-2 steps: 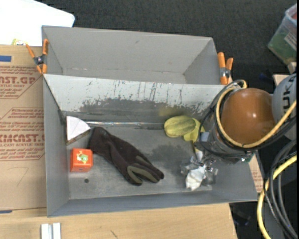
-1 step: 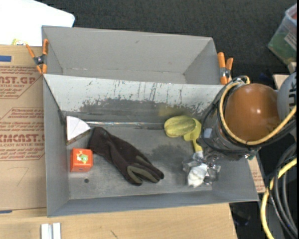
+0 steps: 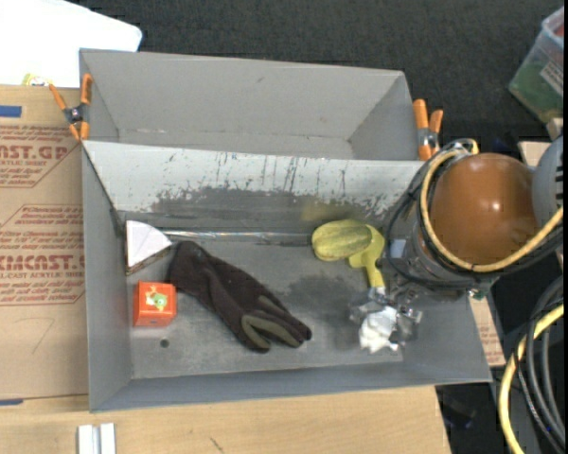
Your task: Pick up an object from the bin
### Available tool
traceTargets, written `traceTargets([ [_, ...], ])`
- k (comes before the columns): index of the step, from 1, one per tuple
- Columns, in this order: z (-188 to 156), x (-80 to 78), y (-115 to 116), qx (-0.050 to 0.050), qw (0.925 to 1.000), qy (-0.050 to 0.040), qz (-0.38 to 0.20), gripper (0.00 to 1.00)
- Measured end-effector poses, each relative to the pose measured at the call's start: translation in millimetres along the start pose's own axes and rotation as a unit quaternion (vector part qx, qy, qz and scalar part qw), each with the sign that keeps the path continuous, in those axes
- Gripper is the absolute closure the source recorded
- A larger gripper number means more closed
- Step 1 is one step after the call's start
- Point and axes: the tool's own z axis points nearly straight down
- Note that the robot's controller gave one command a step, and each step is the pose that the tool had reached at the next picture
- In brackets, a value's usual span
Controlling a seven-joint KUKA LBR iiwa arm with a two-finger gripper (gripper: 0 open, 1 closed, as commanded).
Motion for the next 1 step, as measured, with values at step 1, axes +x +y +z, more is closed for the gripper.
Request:
traceTargets([
  [1,-3.9,-0.2,0.5,-0.001,1.0000,0.0001,0.000,1.00],
])
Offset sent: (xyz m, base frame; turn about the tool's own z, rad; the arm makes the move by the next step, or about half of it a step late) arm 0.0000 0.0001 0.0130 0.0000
